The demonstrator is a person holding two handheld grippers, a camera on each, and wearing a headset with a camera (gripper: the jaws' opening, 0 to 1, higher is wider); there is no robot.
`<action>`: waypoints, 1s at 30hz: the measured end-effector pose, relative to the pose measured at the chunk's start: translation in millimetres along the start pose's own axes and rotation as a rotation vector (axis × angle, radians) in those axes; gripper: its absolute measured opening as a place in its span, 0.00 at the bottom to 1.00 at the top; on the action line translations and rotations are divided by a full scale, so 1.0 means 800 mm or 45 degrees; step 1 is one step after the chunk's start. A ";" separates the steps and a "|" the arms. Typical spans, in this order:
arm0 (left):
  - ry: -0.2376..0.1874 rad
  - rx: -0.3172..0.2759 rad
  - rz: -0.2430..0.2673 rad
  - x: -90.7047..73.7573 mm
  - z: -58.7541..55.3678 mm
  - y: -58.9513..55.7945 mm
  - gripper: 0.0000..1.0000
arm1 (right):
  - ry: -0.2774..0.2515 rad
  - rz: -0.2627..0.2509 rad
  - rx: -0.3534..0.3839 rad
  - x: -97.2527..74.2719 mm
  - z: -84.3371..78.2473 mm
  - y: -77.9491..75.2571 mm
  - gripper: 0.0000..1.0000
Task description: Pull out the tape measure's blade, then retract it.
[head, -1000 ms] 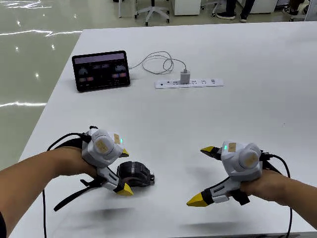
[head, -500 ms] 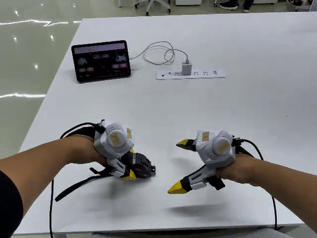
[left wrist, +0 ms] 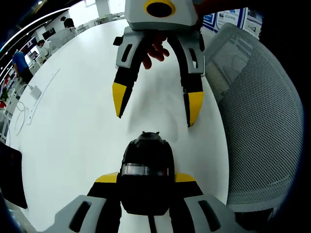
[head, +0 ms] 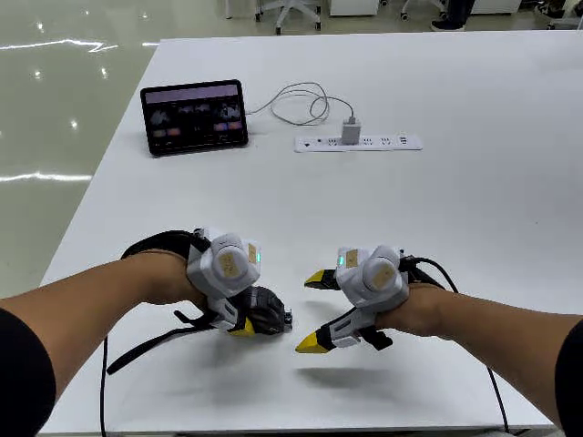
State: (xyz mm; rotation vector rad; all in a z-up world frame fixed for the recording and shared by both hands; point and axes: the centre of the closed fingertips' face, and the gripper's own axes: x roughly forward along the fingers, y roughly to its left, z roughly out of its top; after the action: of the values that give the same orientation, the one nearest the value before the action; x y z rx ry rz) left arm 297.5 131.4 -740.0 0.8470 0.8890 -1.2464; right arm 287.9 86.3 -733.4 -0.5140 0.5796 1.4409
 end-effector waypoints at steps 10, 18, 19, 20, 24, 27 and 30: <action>-0.025 -0.006 0.005 -0.001 0.000 0.001 0.34 | 0.042 -0.002 -0.070 0.019 0.000 -0.007 0.24; -0.036 -0.011 0.009 -0.001 0.000 0.001 0.34 | 0.080 0.048 -0.095 0.029 0.000 -0.001 0.12; -0.035 -0.010 0.009 -0.001 0.000 0.001 0.34 | 0.087 0.049 -0.131 0.030 -0.001 -0.002 0.12; -0.034 -0.012 0.009 -0.001 0.000 0.001 0.34 | 0.086 0.049 -0.103 0.029 -0.002 -0.002 0.11; -0.037 -0.014 0.008 -0.001 -0.001 0.001 0.34 | 0.089 0.057 -0.105 0.029 -0.003 -0.002 0.10; -0.039 -0.018 0.006 -0.001 -0.001 0.001 0.34 | 0.095 0.060 -0.114 0.027 -0.005 -0.002 0.09; -0.031 -0.015 0.004 -0.001 -0.001 0.001 0.34 | 0.107 0.061 -0.128 0.026 -0.006 -0.002 0.08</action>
State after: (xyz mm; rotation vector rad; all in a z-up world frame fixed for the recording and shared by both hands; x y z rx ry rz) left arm 298.0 132.3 -739.7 0.8222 0.8747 -1.2449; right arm 289.9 99.2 -750.3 -0.6465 0.5915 1.5049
